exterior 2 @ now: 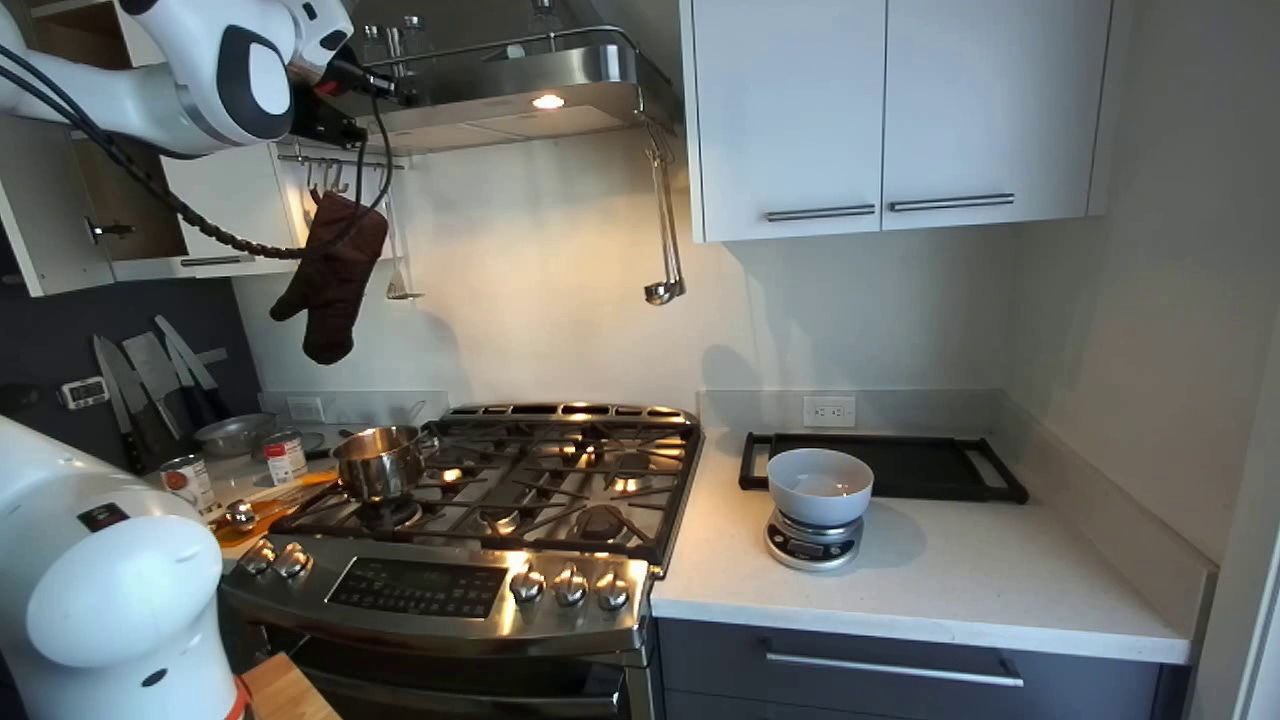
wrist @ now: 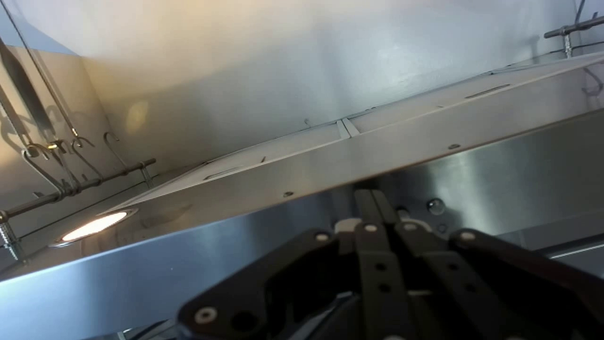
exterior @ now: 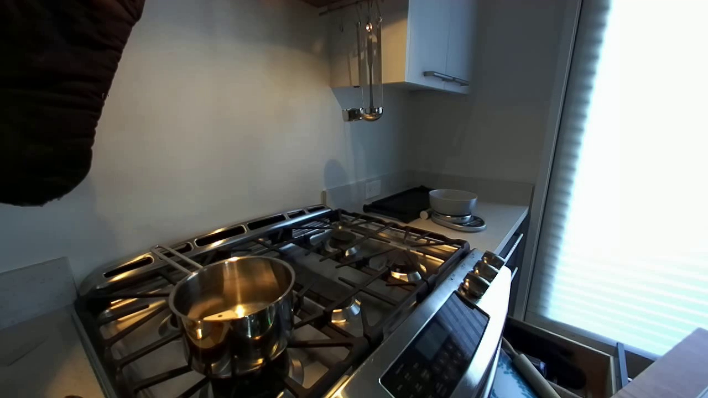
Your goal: Push a button on the range hood
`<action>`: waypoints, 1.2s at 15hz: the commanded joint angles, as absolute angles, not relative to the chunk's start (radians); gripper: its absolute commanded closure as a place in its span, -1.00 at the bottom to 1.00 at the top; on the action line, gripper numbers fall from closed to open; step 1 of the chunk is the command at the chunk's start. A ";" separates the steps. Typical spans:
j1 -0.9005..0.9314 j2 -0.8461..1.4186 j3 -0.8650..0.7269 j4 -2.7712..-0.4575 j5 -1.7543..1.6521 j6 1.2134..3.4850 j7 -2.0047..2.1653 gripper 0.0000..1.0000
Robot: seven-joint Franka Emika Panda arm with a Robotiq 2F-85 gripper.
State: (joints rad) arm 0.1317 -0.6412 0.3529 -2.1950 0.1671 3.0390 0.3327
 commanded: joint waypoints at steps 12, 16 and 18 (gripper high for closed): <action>0.177 -0.605 0.320 -2.160 0.173 3.002 0.296 1.00; 0.211 -0.663 0.293 -2.183 0.189 2.908 0.303 1.00; 0.229 -0.690 0.280 -2.185 0.196 2.847 0.304 1.00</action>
